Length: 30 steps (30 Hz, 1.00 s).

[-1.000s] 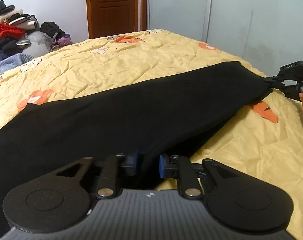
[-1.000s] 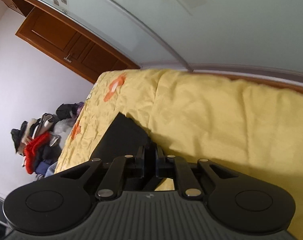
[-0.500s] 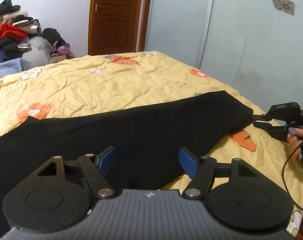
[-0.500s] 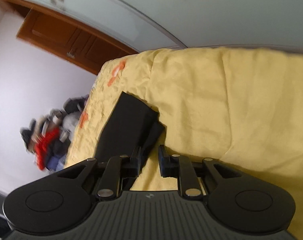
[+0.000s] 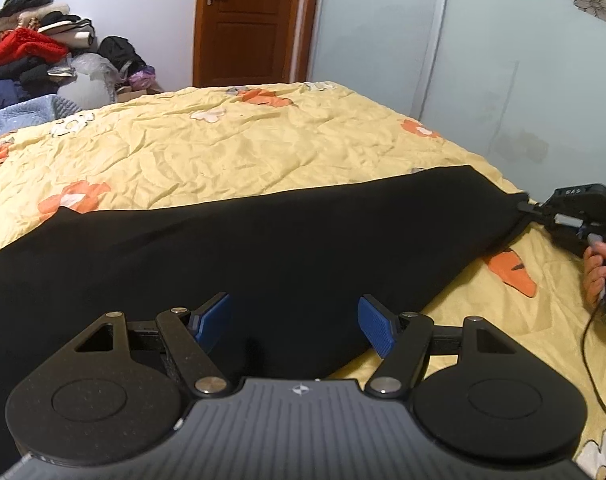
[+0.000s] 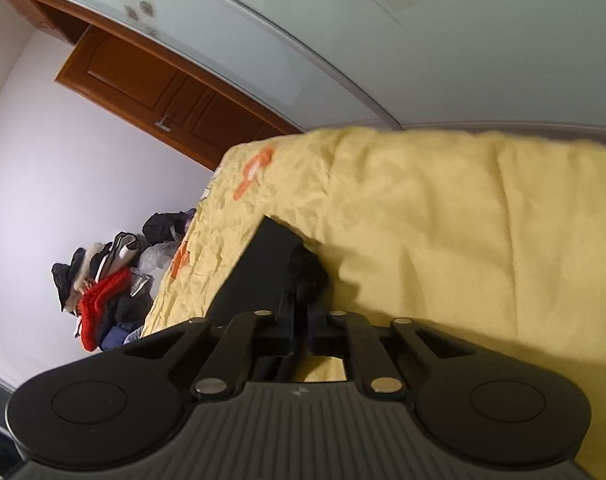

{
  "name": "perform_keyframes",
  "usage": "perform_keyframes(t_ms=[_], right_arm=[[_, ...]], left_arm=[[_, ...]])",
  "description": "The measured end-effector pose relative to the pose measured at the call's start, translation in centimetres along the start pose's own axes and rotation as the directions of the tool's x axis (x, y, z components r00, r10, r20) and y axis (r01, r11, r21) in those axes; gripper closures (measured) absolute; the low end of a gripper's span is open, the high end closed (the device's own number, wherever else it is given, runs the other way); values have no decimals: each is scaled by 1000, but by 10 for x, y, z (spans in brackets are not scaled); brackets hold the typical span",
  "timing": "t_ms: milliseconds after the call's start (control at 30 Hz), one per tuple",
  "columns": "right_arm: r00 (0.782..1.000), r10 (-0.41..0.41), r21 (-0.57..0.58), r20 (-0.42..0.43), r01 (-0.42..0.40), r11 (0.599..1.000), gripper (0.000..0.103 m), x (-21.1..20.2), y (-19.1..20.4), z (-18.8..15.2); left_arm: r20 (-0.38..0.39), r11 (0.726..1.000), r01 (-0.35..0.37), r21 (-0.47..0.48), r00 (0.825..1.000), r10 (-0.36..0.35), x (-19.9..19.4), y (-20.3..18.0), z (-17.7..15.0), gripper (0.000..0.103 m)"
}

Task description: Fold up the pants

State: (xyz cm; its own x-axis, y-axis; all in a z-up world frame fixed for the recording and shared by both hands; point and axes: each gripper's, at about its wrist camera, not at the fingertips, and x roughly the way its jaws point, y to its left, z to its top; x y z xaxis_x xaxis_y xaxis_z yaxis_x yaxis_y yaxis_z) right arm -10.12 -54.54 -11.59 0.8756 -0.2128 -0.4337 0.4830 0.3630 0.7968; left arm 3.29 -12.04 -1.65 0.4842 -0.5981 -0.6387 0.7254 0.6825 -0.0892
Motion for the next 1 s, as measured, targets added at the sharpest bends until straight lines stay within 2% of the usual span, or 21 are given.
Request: perform_keyframes(t_ms=[200,267,333,400,433,467,533,567,600,667,700,733,767,800,833,867,900,933,967,1000], right_arm=[[998,14,-176,64,-3,984,98,-3,38,19],[998,-45,-182,41,51,982,98,4,37,21],[994,-108,-188,-16,103,977,95,11,31,18],[992,-128,-153,-23,123,981,83,7,25,15],[992,-120,-125,-25,116,985,73,4,23,14],[994,-105,-89,-32,102,991,53,1,19,13],[998,-33,-12,-49,33,999,26,-3,12,8],[999,6,11,-43,-6,1000,21,-4,11,6],[999,14,6,-38,-13,1000,21,-4,13,4],[998,-69,-67,-11,69,995,22,-4,22,2],[991,-125,-77,40,127,989,22,-10,26,2],[973,-200,-93,118,212,973,20,-17,34,0],[946,-241,-135,214,274,952,20,-27,47,-4],[935,-212,-217,284,278,936,20,-35,62,-10],[947,-140,-321,289,233,918,20,-37,79,-19],[970,-73,-431,231,169,887,20,-31,100,-29],[993,-30,-542,110,85,836,20,-18,123,-42],[999,-8,-647,-43,-22,762,21,1,148,-60],[985,-1,-731,-175,-129,671,21,17,171,-84],[965,4,-795,-263,-219,565,22,31,191,-112]], left_arm=[[-13,998,-11,-63,1000,10,2,12,4,30],[-28,997,-23,-72,999,21,5,14,3,30],[-31,997,-22,-76,999,19,5,16,2,30],[-34,997,-22,-74,999,19,5,17,2,30],[-38,997,-22,-74,999,20,5,17,3,30],[-39,997,-20,-73,999,17,6,17,4,30],[-39,997,-24,-79,999,21,7,18,4,30],[-37,996,-29,-85,999,26,8,18,5,30],[-37,996,-32,-89,999,28,8,19,5,30],[-45,995,-46,-88,998,42,7,21,5,30],[-42,995,-60,-84,998,56,5,22,5,30],[-35,994,-71,-77,997,68,3,25,4,29],[-32,994,-85,-73,996,83,1,29,5,29],[-31,992,-104,-75,994,101,0,34,6,29],[-32,989,-118,-84,993,116,0,40,7,29],[-34,987,-127,-97,992,124,1,47,9,29],[-42,984,-135,-115,991,131,2,54,11,29],[-53,980,-146,-136,989,140,4,61,15,29],[-63,974,-161,-162,986,153,6,69,19,29],[-66,970,-165,-178,986,155,8,75,22,26]])
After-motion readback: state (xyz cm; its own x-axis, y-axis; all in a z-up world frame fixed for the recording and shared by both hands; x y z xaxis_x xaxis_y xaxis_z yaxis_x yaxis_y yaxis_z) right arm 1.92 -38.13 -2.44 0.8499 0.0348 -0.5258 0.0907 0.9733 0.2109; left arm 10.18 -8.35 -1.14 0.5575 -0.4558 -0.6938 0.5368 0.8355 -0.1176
